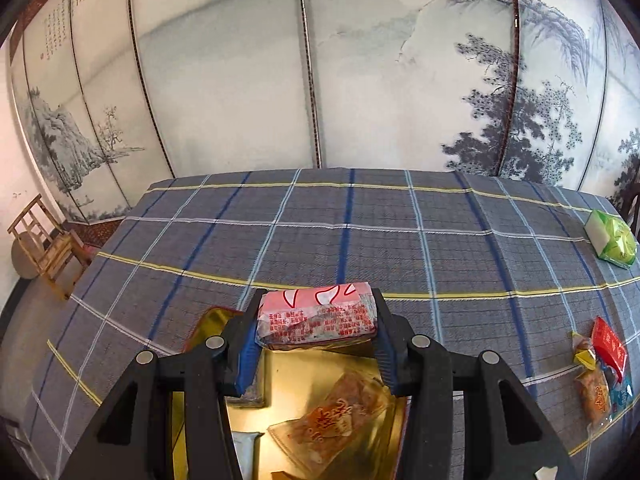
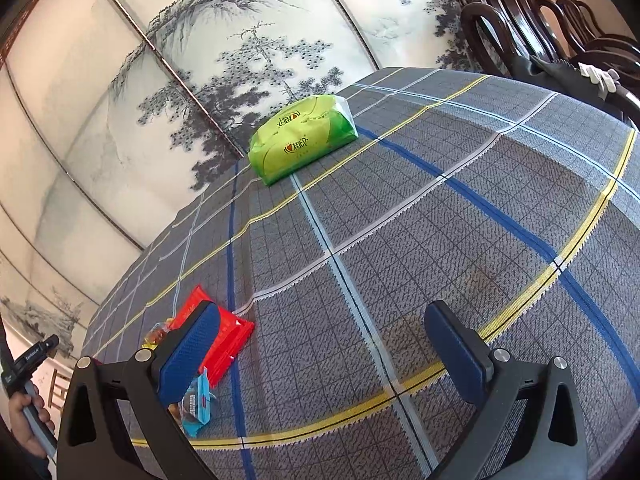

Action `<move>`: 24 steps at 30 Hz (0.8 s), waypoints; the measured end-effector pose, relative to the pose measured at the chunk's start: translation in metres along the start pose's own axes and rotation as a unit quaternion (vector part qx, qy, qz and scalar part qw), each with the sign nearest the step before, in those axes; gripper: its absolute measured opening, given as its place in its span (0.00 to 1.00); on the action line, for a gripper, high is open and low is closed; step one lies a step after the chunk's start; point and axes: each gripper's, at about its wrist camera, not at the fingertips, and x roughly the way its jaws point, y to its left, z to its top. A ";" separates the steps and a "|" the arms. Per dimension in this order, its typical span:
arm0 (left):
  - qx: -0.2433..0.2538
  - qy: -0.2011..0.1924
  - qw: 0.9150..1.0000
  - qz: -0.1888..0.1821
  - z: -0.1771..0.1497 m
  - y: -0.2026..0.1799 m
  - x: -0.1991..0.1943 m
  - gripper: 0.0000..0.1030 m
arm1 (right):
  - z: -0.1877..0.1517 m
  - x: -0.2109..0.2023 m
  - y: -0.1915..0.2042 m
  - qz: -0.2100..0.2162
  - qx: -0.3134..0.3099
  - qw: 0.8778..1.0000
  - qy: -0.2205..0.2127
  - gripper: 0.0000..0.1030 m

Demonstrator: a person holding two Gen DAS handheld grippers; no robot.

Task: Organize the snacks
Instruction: 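Carry the pink cake into the tin and open the left gripper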

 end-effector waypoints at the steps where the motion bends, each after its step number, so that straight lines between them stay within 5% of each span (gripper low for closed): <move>1: 0.001 0.003 1.000 0.004 -0.003 0.004 0.002 0.43 | 0.000 0.000 0.000 0.000 0.000 1.000 0.000 0.99; 17: -0.037 0.066 0.997 0.017 -0.038 0.069 0.028 0.43 | 0.000 0.000 0.000 0.001 0.001 1.000 0.000 0.99; 24: -0.025 0.078 0.997 0.006 -0.041 0.062 0.034 0.43 | 0.000 0.000 0.000 0.001 0.001 1.000 0.000 0.99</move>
